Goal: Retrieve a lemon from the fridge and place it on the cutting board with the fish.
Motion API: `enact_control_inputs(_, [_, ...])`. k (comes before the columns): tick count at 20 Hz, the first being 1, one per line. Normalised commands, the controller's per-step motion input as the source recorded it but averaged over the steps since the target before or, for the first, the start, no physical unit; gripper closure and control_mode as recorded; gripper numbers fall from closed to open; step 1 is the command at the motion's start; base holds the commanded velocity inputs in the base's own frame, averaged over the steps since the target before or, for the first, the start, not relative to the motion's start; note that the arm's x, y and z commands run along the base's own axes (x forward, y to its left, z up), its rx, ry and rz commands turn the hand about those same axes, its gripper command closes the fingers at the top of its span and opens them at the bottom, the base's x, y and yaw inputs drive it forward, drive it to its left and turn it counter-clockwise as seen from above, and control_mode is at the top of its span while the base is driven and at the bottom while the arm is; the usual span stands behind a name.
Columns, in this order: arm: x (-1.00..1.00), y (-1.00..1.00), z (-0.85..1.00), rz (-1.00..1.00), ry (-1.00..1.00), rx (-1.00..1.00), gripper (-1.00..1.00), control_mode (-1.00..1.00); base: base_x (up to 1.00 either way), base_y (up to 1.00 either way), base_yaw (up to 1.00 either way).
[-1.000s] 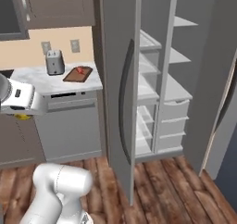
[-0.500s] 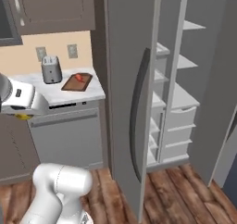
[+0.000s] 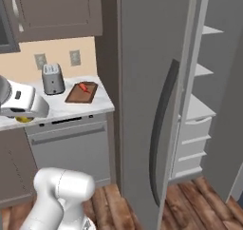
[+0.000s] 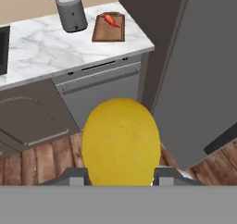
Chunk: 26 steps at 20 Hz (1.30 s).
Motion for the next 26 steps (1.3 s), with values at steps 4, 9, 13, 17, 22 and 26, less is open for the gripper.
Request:
enact_control_inputs(4, [0.0, 0.0, 0.0, 0.0, 0.0, 0.0, 1.0, 1.0, 0.38, 0.0, -0.08])
enact_control_inputs(9, [0.0, 0.0, 0.0, 0.0, 0.0, 0.0, 1.0, 1.0, 0.4, 0.01, -0.03])
enact_control_inputs(13, [0.0, 0.0, 0.0, 0.0, 0.0, 0.0, 1.0, 1.0, 0.29, 0.26, -0.02])
enact_control_inputs(17, [0.0, 0.0, 0.0, 0.0, 0.0, 0.0, 1.0, 1.0, 0.34, 0.34, 0.0])
enact_control_inputs(22, [0.0, 0.0, 0.0, 0.0, 0.0, 0.0, 1.0, 1.0, 0.4, 0.33, 0.0])
enact_control_inputs(26, [0.0, 0.0, 0.0, 0.0, 0.0, 0.0, 1.0, 1.0, 0.43, 0.29, 0.0])
